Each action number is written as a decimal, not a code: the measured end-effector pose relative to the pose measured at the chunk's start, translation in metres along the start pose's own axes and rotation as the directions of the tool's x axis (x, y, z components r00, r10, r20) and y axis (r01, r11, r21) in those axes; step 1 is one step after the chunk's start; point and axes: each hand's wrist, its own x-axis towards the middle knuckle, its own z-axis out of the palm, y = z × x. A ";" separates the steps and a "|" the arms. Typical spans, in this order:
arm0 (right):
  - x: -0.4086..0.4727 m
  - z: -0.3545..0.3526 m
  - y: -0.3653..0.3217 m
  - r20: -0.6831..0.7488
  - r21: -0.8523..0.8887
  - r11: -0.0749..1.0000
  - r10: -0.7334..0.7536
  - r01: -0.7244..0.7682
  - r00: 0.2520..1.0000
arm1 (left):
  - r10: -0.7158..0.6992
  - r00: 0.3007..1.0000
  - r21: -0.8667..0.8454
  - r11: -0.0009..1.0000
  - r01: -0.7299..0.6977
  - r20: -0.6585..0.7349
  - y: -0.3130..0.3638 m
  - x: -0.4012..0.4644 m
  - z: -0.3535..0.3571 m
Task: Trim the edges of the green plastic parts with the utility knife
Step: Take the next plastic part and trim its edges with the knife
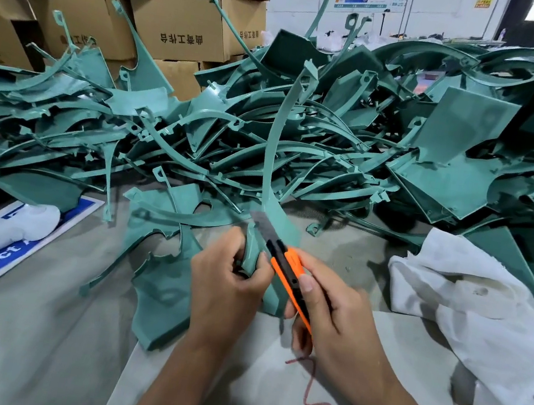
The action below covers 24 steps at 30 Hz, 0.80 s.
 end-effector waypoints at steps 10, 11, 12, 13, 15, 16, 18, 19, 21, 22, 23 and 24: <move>0.006 -0.013 0.014 -0.139 -0.217 0.973 -0.107 0.075 0.984 | 0.018 1.000 -0.026 0.999 -0.019 -0.026 0.004 0.002 -0.004; 0.005 -0.012 0.013 -0.111 -0.246 0.962 -0.150 0.119 0.982 | 0.007 1.000 -0.028 1.000 -0.008 -0.025 0.004 0.002 -0.004; 0.003 -0.011 0.013 -0.078 -0.268 0.952 -0.175 0.149 0.982 | -0.013 1.000 -0.039 0.999 0.012 -0.025 0.005 0.002 -0.004; 0.003 -0.011 0.014 -0.049 -0.277 0.946 -0.187 0.167 0.981 | -0.034 0.999 -0.059 0.998 0.033 -0.026 0.005 0.002 -0.003; 0.003 -0.010 0.016 -0.019 -0.272 0.944 -0.201 0.189 0.979 | -0.055 0.998 -0.099 0.994 0.051 -0.035 0.004 0.002 -0.003; 0.004 -0.009 0.016 -0.015 -0.274 0.941 -0.208 0.196 0.978 | -0.047 0.998 -0.104 0.994 0.042 -0.044 0.003 0.002 -0.003; 0.005 -0.010 0.018 -0.017 -0.285 0.935 -0.225 0.211 0.974 | -0.029 0.999 -0.107 0.994 0.024 -0.045 0.003 0.003 -0.004; 0.006 -0.010 0.018 -0.014 -0.285 0.933 -0.233 0.219 0.972 | -0.027 0.999 -0.120 0.993 0.022 -0.039 0.003 0.003 -0.004; 0.006 -0.010 0.017 -0.008 -0.271 0.934 -0.246 0.235 0.969 | -0.035 0.999 -0.182 0.983 0.030 -0.023 0.005 0.002 -0.004; 0.005 -0.010 0.017 -0.010 -0.259 0.937 -0.246 0.236 0.969 | -0.045 0.999 -0.224 0.974 0.042 -0.010 0.006 0.001 -0.004; 0.005 -0.010 0.017 -0.018 -0.252 0.940 -0.243 0.231 0.970 | -0.053 0.999 -0.263 0.963 0.052 0.003 0.007 0.000 -0.005; 0.006 -0.012 0.017 -0.031 -0.254 0.941 -0.239 0.224 0.970 | -0.057 0.998 -0.295 0.954 0.059 0.015 0.008 -0.001 -0.006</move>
